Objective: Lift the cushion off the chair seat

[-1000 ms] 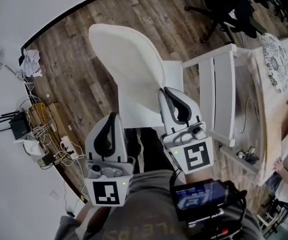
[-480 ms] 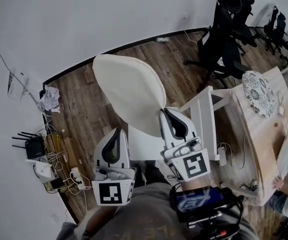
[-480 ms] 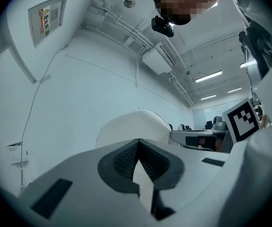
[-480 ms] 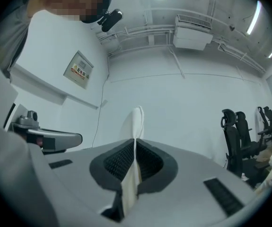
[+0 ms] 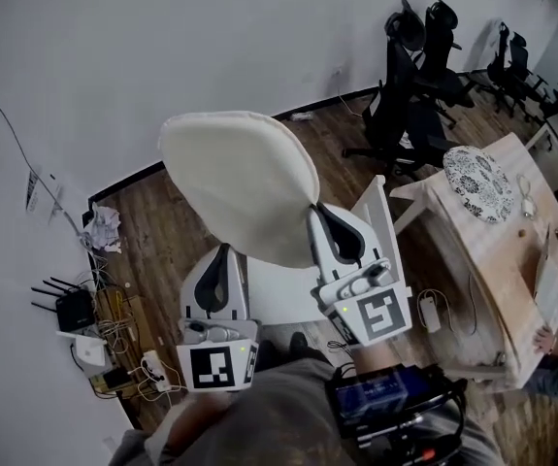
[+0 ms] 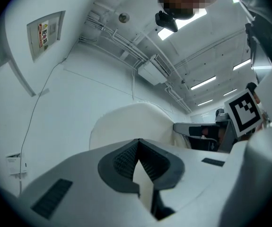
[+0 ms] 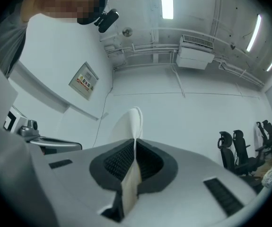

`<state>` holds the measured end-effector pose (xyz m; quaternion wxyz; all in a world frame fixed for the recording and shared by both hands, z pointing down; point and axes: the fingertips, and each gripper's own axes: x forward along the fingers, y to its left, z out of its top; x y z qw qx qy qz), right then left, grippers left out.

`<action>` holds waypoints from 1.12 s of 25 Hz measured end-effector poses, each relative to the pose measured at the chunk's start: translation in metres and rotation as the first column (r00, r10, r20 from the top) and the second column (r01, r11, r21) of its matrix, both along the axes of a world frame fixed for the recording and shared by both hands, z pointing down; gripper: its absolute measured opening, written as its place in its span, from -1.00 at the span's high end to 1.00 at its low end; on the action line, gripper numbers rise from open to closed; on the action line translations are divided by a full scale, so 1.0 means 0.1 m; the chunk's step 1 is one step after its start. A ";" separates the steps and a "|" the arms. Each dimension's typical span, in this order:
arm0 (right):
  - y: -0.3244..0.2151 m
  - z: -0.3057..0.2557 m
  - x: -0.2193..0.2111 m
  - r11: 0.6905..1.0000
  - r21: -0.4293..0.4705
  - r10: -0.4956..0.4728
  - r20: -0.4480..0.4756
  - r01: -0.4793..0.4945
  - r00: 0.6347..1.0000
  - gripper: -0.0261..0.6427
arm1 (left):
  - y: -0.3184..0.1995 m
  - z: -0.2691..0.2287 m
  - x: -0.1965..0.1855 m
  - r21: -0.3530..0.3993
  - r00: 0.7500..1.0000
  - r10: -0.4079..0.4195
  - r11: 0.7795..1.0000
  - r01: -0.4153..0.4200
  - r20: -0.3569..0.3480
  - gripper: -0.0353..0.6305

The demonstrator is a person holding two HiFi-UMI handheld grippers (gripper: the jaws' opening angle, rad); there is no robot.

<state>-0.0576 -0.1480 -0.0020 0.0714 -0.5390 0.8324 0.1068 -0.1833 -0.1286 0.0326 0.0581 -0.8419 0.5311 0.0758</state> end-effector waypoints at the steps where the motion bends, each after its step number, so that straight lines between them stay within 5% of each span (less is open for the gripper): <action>1: 0.08 -0.01 0.01 1.000 0.005 -0.003 0.001 0.003 1.000 0.87 | 0.06 -0.01 0.01 0.007 1.000 -0.003 1.000 0.003 -0.001 0.88; 16: 1.34 0.41 0.25 0.993 -0.086 -0.081 -0.026 0.079 0.996 0.87 | 1.22 0.00 0.54 -0.010 0.999 -0.041 0.999 0.041 -0.008 0.88; 28: 1.75 0.27 0.27 0.994 -0.032 -0.107 -0.010 0.106 0.994 0.87 | 1.62 -0.10 0.62 0.031 0.998 -0.056 0.998 0.055 0.032 0.88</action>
